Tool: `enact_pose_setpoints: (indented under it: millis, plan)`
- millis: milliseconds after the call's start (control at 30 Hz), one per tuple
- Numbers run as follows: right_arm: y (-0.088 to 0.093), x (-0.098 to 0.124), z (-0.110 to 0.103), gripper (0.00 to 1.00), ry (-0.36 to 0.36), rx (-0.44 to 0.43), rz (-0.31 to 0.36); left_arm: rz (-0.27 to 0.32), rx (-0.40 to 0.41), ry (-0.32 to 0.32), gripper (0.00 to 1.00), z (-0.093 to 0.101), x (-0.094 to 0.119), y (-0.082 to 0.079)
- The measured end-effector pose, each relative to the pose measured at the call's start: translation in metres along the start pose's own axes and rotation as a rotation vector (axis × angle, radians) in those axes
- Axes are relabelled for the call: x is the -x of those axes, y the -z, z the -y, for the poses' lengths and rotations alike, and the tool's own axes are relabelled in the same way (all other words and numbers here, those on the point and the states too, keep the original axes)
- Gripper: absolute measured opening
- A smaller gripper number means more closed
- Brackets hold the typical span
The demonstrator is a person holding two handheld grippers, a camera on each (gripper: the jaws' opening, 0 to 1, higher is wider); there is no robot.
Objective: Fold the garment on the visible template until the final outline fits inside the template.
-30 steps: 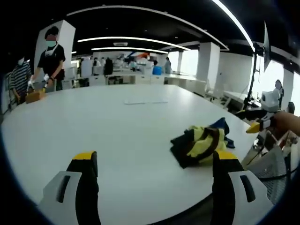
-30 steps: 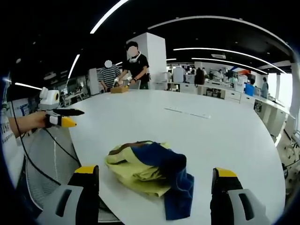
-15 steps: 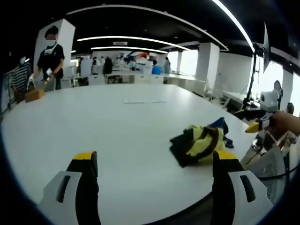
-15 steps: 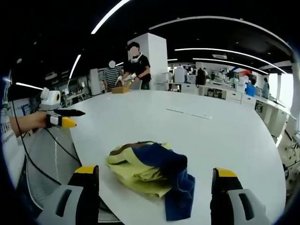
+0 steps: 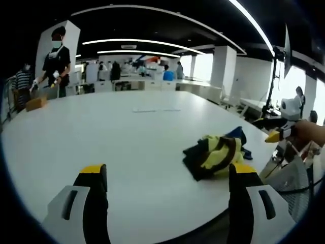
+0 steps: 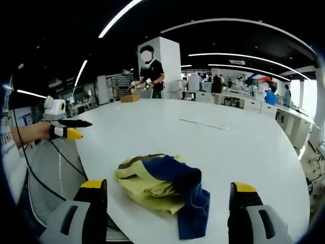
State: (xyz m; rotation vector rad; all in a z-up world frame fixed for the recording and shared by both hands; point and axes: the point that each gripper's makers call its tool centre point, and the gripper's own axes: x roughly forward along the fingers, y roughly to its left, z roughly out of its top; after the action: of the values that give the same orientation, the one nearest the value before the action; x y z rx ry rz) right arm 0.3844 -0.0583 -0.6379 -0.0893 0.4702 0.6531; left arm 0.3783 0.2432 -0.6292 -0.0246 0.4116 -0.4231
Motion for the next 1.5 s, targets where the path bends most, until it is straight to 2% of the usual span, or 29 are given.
enact_pose_setpoints:
  millis: [333,367,467,500,600,700,767,1000,1167,1500]
  plan:
    - [-0.005,-0.002,0.002,0.99,-0.009,0.006,0.022,-0.01,-0.033,0.04,0.92,0.004,-0.004,-0.002]
    - [-0.005,-0.002,0.001,0.98,-0.012,0.008,0.023,-0.013,-0.04,0.054,0.9,0.006,-0.005,-0.002]
    - [-0.006,-0.004,0.0,0.71,-0.038,0.022,0.009,-0.038,-0.083,0.107,0.85,0.011,-0.013,0.0]
    - [-0.007,-0.006,-0.001,0.67,-0.053,0.022,0.004,-0.038,-0.087,0.114,0.83,0.012,-0.014,0.0]
    - [-0.01,-0.011,-0.003,0.68,-0.069,0.037,0.004,-0.035,-0.102,0.165,0.79,0.019,-0.021,-0.001]
    - [-0.011,-0.016,-0.005,0.65,-0.087,0.052,-0.004,-0.035,-0.098,0.198,0.75,0.024,-0.028,0.002]
    - [-0.012,-0.02,-0.008,0.64,-0.101,0.062,-0.01,-0.023,-0.091,0.247,0.72,0.032,-0.033,0.004]
    - [-0.016,-0.035,-0.008,0.58,-0.137,0.115,-0.038,-0.06,-0.111,0.34,0.64,0.041,-0.048,0.017]
    - [-0.017,-0.045,-0.007,0.51,-0.158,0.142,-0.051,-0.091,-0.146,0.378,0.59,0.047,-0.055,0.026]
    - [-0.01,-0.06,-0.006,0.38,-0.192,0.161,-0.097,-0.133,-0.145,0.42,0.47,0.058,-0.079,0.041]
